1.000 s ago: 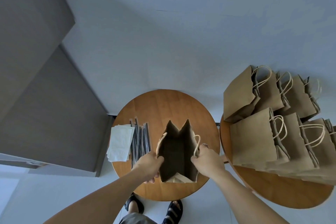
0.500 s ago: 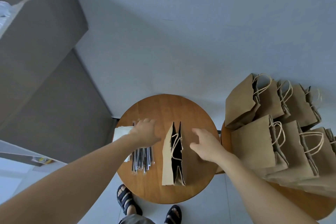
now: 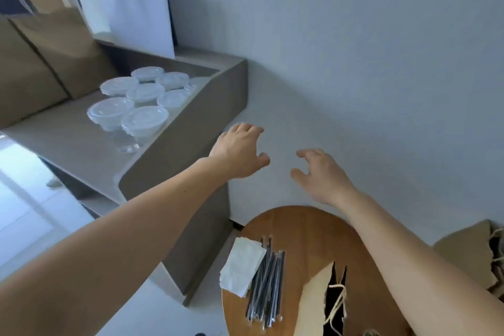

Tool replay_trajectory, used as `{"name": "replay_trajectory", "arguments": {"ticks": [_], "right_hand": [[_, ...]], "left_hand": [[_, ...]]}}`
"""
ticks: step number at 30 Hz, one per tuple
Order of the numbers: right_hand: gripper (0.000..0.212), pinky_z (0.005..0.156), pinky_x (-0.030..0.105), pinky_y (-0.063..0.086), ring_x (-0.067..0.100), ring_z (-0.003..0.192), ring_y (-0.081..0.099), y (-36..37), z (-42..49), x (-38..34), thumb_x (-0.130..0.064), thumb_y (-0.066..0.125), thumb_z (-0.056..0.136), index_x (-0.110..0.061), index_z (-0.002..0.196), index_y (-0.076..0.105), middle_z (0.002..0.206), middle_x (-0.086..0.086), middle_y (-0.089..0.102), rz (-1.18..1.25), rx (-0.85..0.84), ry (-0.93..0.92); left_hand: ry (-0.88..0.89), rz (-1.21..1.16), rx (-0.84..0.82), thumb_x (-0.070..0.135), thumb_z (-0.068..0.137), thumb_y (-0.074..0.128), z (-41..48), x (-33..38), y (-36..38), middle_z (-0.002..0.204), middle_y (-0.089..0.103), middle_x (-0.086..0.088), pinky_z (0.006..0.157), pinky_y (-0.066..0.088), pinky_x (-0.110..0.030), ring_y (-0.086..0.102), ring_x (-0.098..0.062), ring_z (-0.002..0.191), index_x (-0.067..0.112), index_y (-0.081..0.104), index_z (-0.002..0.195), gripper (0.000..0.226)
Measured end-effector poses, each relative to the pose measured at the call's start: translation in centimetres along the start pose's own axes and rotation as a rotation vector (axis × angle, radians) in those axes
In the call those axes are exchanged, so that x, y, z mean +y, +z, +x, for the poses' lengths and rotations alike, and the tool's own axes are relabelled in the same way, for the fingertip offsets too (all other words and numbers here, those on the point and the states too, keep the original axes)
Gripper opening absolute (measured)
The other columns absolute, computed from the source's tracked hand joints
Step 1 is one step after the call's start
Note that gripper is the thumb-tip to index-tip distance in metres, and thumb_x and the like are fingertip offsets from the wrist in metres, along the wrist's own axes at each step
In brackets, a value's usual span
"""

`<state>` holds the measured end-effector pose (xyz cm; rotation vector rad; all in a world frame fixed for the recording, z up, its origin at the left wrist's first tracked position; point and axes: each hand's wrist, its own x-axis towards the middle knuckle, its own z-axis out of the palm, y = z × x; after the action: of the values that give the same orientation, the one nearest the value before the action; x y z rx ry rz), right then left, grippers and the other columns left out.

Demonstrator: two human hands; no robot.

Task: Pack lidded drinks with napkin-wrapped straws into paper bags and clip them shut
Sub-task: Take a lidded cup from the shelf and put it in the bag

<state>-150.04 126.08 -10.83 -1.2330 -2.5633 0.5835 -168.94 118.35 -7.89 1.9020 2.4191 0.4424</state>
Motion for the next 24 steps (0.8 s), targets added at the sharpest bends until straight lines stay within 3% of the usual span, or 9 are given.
{"name": "replay_trajectory", "arguments": {"ticks": [6,10,17,20,24], "right_hand": [[0.053,0.109,0.033,0.032,0.024,0.135,0.041,-2.7,8.2,-11.9,-0.036,0.058,0.094,-0.013,0.14,0.048,0.144,0.006,0.047,-0.011,0.151,-0.219],[0.052,0.105,0.034,0.037,0.021,0.13,0.045,-1.2,13.7,-19.6,-0.04,0.059,0.092,-0.018,0.138,0.05,0.142,0.002,0.049,0.005,0.151,-0.302],[0.059,0.105,0.034,0.037,0.018,0.132,0.045,4.2,23.7,-31.2,-0.047,0.058,0.09,-0.02,0.141,0.047,0.147,-0.002,0.044,-0.032,-0.02,-0.379],[0.066,0.099,0.032,0.038,0.019,0.13,0.047,6.7,27.2,-34.8,-0.051,0.06,0.087,-0.022,0.144,0.043,0.149,-0.002,0.043,-0.077,-0.13,-0.367],[0.055,0.085,0.036,0.047,0.023,0.109,0.056,9.3,31.4,-38.6,-0.052,0.071,0.073,-0.027,0.119,0.053,0.12,-0.006,0.057,-0.164,-0.231,-0.37]], "left_hand": [[-0.129,-0.038,0.198,0.041,0.086,0.061,2.2,-9.6,-9.3,0.151,0.042,-0.003,0.105,0.036,-0.041,0.037,-0.024,0.138,0.023,0.04,0.146,0.066],[-0.2,-0.076,0.244,0.041,0.085,0.062,3.1,-18.1,-12.5,0.152,0.039,0.0,0.107,0.034,-0.041,0.032,-0.022,0.141,0.024,0.042,0.145,0.065],[-0.297,-0.084,0.265,0.041,0.087,0.062,4.8,-32.2,-15.5,0.154,0.036,0.002,0.108,0.033,-0.037,0.029,-0.02,0.143,0.023,0.038,0.148,0.068],[-0.332,-0.092,0.228,0.041,0.089,0.061,4.7,-37.0,-15.4,0.155,0.035,0.003,0.107,0.033,-0.036,0.027,-0.019,0.143,0.023,0.036,0.149,0.068],[-0.359,-0.104,0.194,0.045,0.089,0.061,4.4,-42.1,-15.0,0.155,0.034,0.003,0.109,0.032,-0.036,0.024,-0.019,0.144,0.023,0.035,0.149,0.069]]}}
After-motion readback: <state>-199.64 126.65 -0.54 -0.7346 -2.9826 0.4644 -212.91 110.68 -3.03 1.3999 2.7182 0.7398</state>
